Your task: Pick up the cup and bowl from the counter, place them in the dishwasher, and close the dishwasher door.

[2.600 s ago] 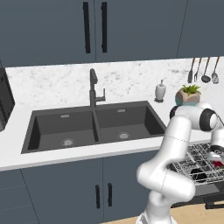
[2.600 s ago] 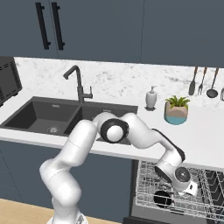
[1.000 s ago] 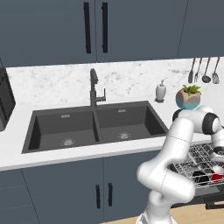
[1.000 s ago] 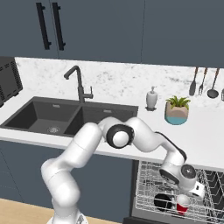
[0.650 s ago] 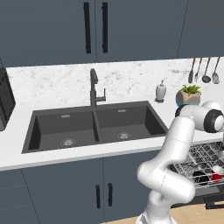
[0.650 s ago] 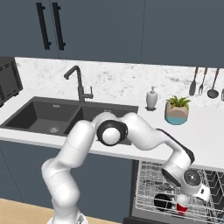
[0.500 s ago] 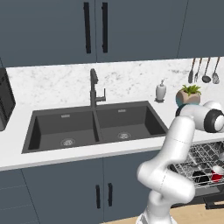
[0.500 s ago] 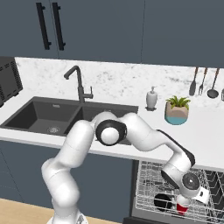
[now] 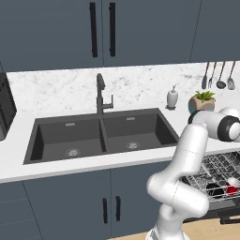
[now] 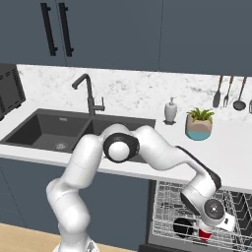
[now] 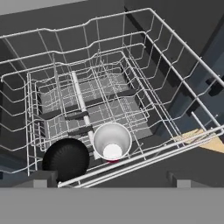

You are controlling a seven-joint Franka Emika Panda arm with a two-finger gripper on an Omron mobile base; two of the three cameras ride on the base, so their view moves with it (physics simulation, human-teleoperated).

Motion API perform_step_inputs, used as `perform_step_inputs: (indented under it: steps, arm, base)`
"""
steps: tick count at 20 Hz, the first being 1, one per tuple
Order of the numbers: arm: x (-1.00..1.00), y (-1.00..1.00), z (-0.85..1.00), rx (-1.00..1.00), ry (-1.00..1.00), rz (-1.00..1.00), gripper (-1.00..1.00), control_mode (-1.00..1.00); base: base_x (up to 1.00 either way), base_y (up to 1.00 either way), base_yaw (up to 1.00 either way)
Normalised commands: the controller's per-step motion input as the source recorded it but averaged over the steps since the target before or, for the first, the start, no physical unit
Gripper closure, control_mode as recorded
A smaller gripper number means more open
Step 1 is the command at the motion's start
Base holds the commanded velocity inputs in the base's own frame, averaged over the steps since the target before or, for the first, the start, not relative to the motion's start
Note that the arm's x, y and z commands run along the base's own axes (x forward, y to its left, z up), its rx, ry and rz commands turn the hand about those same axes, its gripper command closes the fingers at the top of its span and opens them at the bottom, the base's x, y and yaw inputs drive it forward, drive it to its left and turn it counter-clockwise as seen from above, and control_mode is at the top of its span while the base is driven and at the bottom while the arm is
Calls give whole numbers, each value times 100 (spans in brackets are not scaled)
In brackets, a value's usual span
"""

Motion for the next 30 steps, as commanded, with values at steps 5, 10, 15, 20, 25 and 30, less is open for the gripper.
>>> perform_step_inputs:
  steps: [5,10,15,20,25,30]
  arm:
    - [-9,0,2,0,0,0,-100,-100]
    - [-10,-3,18,2,0,0,-100,-100]
    - [0,-7,13,4,0,0,-100,-100]
    - [-31,-2,16,3,-15,0,-100,-100]
    - [-65,0,46,0,-25,-1,-100,-100]
    - [-99,0,33,0,-28,0,-100,-100]
  base:
    - [0,0,0]
    - [0,0,0]
    - [0,0,0]
    - [0,0,0]
    - [0,0,0]
    - [0,0,0]
